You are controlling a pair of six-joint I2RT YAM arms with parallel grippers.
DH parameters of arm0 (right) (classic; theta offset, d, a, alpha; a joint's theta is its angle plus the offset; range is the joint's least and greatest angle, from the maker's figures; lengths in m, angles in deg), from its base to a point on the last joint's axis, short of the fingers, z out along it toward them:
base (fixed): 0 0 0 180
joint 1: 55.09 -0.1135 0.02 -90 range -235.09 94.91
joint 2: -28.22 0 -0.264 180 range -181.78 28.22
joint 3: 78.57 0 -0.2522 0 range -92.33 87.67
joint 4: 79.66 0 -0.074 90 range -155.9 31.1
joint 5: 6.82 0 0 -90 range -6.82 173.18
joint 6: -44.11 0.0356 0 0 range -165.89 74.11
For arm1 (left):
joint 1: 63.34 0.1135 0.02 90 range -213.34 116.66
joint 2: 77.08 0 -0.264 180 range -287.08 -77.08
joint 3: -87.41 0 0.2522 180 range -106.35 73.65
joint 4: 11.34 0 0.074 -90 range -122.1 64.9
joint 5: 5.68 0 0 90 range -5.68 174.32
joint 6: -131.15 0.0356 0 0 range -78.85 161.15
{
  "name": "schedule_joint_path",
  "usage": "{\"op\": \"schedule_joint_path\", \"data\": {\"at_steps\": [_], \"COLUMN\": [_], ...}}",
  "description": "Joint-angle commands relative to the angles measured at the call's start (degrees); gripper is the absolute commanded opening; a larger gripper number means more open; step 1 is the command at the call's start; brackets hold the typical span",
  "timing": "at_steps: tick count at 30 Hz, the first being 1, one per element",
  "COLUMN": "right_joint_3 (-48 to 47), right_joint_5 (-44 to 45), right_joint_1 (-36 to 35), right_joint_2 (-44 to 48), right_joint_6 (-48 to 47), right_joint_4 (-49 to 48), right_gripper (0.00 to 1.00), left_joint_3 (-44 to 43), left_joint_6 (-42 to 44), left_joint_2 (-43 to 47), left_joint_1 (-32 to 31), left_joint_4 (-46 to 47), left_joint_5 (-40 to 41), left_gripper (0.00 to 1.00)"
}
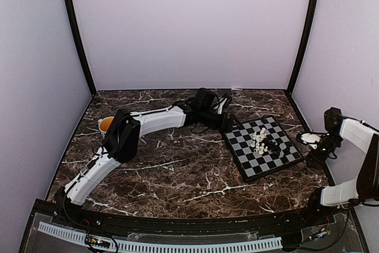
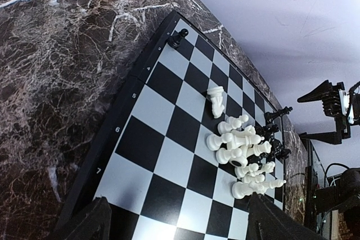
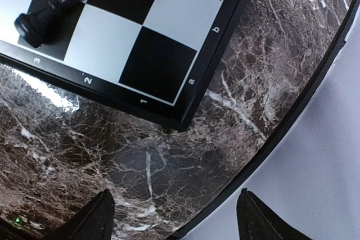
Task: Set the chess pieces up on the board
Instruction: Move the chessboard to the center of the board.
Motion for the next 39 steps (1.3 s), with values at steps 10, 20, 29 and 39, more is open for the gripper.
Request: {"op": "schedule_joint_path", "data": {"at_steps": [10,20,29,39], "right_joint_3": [0.6,-0.1,0.4,-2.8], "right_joint_5": [-3.9,-4.8,-2.5,-0.8], "right_joint_1": [0.1,0.1,-1.3,-7.4], "right_joint_2": [-2.1,-4.7,-9.0,-15.6], "right_joint_6": [0.5,-2.1,1.1,6.1], "right_joint_4": [-7.4,-7.2,-13.6,-19.0], "right_gripper": [0.75,0.74,0.74,0.66], "left_joint_3": [-1.2,-3.6,-3.7,9.2], "left_joint_6": [-2.4,-4.8,-5.8,-1.1], "left_joint_2": [2.7,-1.5,-3.8,4.6], "left_joint_1": [1.7,2.4,2.3,2.4], "left_joint_4": [4.4,5.9,3.7,4.4], "left_joint_5": [3.7,5.8,2.5,-3.5], "left_gripper": [0.86,0.86,0.86,0.78]}}
